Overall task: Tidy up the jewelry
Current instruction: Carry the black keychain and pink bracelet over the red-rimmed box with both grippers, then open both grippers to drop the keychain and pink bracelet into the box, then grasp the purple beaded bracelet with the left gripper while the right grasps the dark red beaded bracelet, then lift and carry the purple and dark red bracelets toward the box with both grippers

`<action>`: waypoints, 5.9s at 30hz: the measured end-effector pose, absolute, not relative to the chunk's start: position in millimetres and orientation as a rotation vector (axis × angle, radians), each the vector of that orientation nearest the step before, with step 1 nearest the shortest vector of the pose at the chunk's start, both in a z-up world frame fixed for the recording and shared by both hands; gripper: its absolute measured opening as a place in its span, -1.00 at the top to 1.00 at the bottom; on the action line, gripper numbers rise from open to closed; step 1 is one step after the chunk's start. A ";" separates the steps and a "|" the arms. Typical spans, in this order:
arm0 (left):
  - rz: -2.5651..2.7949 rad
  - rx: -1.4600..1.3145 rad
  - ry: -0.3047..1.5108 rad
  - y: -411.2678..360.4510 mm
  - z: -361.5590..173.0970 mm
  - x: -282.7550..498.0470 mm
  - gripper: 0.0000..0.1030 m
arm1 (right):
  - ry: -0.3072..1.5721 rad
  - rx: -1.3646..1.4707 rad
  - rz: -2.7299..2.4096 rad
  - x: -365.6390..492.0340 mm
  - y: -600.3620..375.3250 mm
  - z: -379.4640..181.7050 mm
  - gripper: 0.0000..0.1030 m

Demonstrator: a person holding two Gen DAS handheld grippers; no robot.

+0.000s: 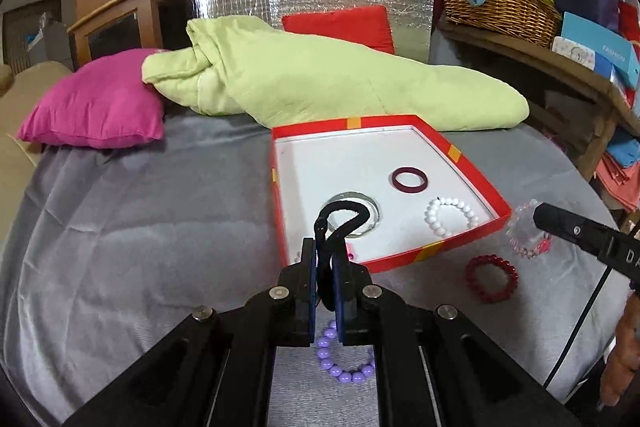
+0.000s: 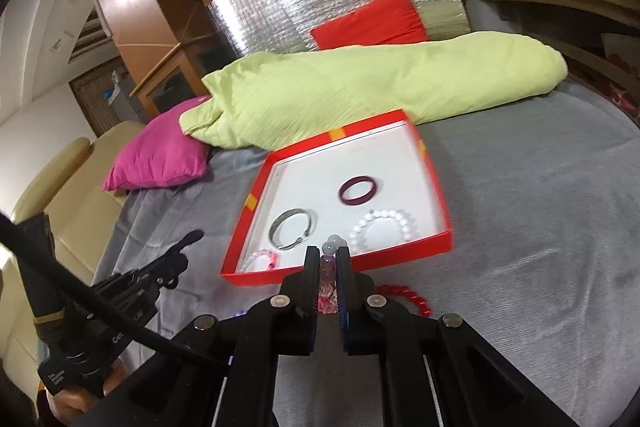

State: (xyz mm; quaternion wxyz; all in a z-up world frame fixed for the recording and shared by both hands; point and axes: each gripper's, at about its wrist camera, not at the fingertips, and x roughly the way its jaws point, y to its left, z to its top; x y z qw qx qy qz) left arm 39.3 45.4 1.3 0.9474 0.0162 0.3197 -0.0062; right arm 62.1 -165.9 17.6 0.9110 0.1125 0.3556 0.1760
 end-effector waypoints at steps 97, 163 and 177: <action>0.095 0.173 0.735 27.5 -19.5 180.3 -0.10 | 0.864 0.533 0.300 257.8 -152.3 -17.2 0.58; -0.155 -0.067 0.985 41.7 -71.5 50.0 0.81 | 1.065 0.084 0.177 118.2 -204.7 -42.9 0.80; -0.187 -0.067 0.905 47.7 -48.7 42.8 0.81 | 0.983 0.201 0.285 106.3 -205.7 -17.0 0.80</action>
